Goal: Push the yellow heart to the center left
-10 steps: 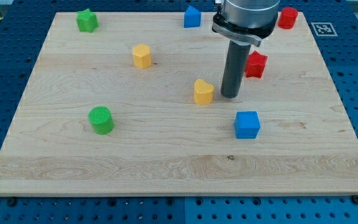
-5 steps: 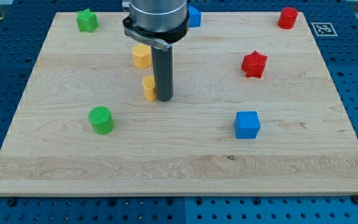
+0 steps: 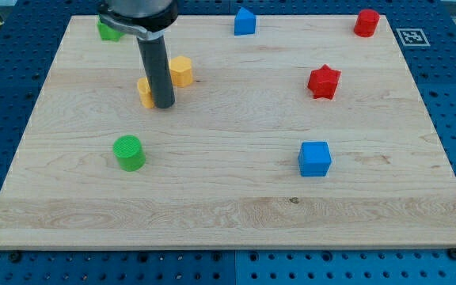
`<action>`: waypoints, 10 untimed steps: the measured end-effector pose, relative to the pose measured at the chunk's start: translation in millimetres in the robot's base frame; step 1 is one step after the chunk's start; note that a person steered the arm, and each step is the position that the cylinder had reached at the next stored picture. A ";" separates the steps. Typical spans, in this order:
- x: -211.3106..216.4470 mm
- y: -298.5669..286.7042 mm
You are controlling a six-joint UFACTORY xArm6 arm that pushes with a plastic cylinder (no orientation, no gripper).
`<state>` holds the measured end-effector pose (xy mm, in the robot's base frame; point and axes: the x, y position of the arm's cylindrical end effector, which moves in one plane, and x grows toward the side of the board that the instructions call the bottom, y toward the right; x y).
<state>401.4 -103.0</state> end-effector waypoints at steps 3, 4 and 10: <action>-21.9 -11.1; -27.9 -24.4; -61.9 -96.6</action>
